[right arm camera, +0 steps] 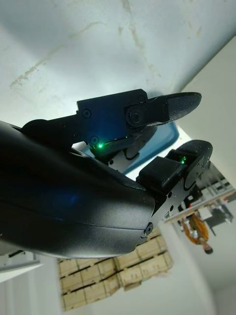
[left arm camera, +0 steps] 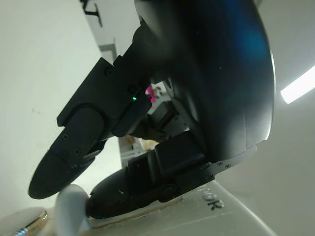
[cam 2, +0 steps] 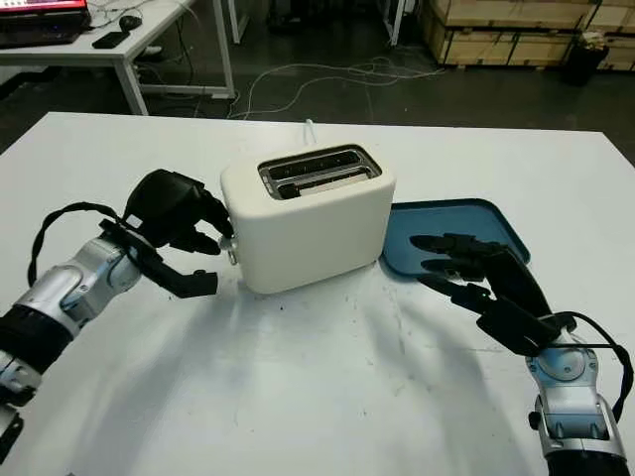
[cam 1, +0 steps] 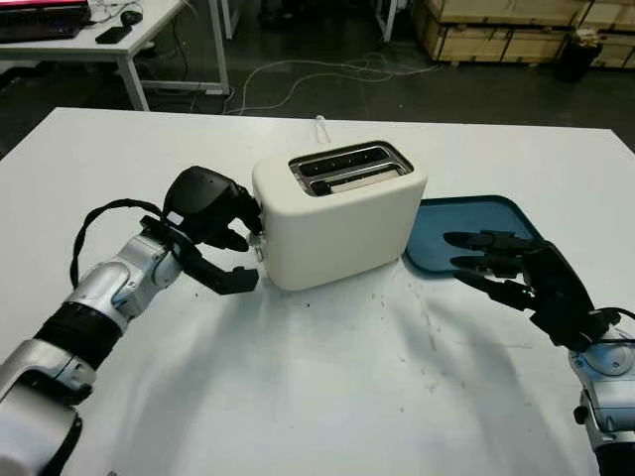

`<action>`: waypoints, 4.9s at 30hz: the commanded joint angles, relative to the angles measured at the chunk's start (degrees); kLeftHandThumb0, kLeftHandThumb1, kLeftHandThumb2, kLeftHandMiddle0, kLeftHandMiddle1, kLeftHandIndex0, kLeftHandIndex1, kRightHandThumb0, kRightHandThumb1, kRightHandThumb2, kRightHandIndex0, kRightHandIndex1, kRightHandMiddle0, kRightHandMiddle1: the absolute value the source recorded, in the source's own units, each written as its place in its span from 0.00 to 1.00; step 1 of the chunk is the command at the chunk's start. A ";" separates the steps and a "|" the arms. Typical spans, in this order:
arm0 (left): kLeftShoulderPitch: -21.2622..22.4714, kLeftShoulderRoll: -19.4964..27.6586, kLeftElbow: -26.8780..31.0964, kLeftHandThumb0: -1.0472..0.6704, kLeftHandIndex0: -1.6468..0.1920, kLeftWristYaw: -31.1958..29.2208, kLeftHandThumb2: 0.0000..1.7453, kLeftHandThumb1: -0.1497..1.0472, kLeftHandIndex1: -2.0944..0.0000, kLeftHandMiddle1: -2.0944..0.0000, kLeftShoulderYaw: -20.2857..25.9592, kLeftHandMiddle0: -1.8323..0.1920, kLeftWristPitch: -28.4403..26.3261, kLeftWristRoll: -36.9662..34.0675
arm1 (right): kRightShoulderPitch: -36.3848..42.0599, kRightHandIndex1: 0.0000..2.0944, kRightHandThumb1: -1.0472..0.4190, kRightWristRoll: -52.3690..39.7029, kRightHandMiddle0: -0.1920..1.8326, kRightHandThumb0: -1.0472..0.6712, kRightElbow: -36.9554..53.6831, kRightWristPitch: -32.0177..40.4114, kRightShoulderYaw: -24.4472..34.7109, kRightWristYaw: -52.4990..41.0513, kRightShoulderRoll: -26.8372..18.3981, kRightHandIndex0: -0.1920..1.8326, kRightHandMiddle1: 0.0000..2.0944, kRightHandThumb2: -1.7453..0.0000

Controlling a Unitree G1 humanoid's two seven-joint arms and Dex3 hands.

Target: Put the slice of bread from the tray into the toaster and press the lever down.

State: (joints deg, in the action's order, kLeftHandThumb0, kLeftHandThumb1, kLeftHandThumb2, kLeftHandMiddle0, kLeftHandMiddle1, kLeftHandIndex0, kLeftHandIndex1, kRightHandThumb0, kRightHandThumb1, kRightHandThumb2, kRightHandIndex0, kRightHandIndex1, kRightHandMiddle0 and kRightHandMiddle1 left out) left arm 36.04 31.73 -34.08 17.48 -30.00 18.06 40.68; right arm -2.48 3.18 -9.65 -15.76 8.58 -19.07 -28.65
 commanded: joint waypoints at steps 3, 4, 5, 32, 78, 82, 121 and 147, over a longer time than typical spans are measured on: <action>-10.66 -17.61 -12.13 0.23 0.17 -9.93 0.01 0.79 1.00 0.55 -14.26 0.37 0.74 4.37 | -0.86 0.00 0.09 -0.26 0.49 0.32 -0.49 1.02 -0.13 -0.14 -0.34 0.54 0.00 0.95; -10.49 -17.23 -12.02 0.23 0.17 -10.00 0.01 0.79 1.00 0.55 -14.10 0.37 1.10 3.97 | -0.91 0.00 0.09 -0.06 0.49 0.32 -0.45 0.99 -0.29 -0.04 -0.27 0.54 0.00 0.95; -10.30 -16.88 -11.85 0.23 0.17 -10.23 0.00 0.79 1.00 0.52 -14.09 0.38 1.12 3.82 | -0.87 0.00 0.09 0.07 0.49 0.32 -0.35 1.04 -0.42 0.09 -0.12 0.55 0.00 0.95; -12.90 -1.13 9.64 0.27 0.16 -5.30 0.01 0.78 1.00 0.17 -3.98 0.40 6.71 -4.56 | -1.35 0.00 0.09 -0.18 0.48 0.34 -1.60 -0.33 -0.43 2.02 2.46 0.55 0.00 0.96; -19.76 1.85 32.18 0.25 0.43 -3.11 0.00 0.80 1.00 0.17 27.50 0.38 -1.57 -4.28 | -3.49 0.00 0.09 0.22 0.48 0.33 -3.89 -0.72 -1.68 1.97 1.74 0.55 0.00 0.96; -20.14 1.83 32.92 0.25 0.42 -4.32 0.00 0.79 0.99 0.17 28.06 0.37 -0.97 -5.28 | -3.71 0.00 0.09 0.27 0.49 0.33 -4.64 -1.72 -1.65 1.80 1.72 0.55 0.00 0.96; -29.12 -13.97 33.86 0.10 0.63 -4.26 0.09 0.89 0.40 0.23 25.23 0.62 -14.48 -7.06 | -7.04 0.00 0.09 -0.30 0.46 0.37 -4.50 0.99 0.22 10.20 7.26 0.52 0.00 0.99; -13.49 3.23 34.44 0.13 0.50 -18.72 0.00 0.88 0.58 0.38 29.65 0.53 -13.50 -7.48 | -28.19 0.01 0.17 10.09 0.48 0.39 -7.75 4.72 -6.66 -3.47 -11.90 0.53 0.01 1.00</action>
State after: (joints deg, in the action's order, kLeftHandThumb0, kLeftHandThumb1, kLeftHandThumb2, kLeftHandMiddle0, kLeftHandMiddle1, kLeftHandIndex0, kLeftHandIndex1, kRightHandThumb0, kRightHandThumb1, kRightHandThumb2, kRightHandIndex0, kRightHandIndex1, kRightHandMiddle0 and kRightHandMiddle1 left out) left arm 21.13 34.58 -0.49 -0.34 -0.42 4.94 34.21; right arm -29.40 12.72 -16.55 -9.63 2.58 -22.27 -39.86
